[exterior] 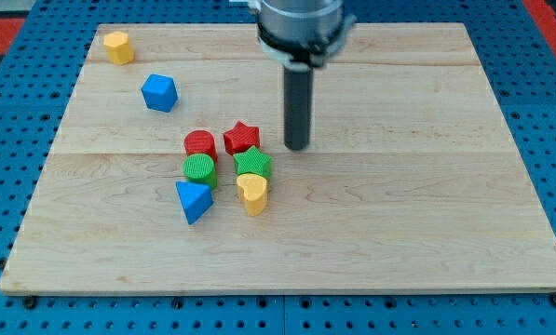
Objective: Point at the yellow heart
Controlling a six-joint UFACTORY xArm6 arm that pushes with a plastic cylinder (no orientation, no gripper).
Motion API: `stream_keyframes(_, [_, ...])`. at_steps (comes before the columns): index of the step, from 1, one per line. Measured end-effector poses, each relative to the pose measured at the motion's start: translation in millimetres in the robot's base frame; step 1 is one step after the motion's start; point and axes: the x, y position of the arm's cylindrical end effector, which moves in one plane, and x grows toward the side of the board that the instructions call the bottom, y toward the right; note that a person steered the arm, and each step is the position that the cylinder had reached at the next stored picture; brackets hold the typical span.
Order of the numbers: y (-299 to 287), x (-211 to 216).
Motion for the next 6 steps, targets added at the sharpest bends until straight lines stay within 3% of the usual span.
stream_keyframes(2, [-38.0,101.6])
stream_keyframes(3, [-106.0,90.8])
stream_keyframes(4, [-92.1,109.2])
stream_keyframes(5, [-17.8,98.2])
stream_keyframes(6, [-54.6,81.2])
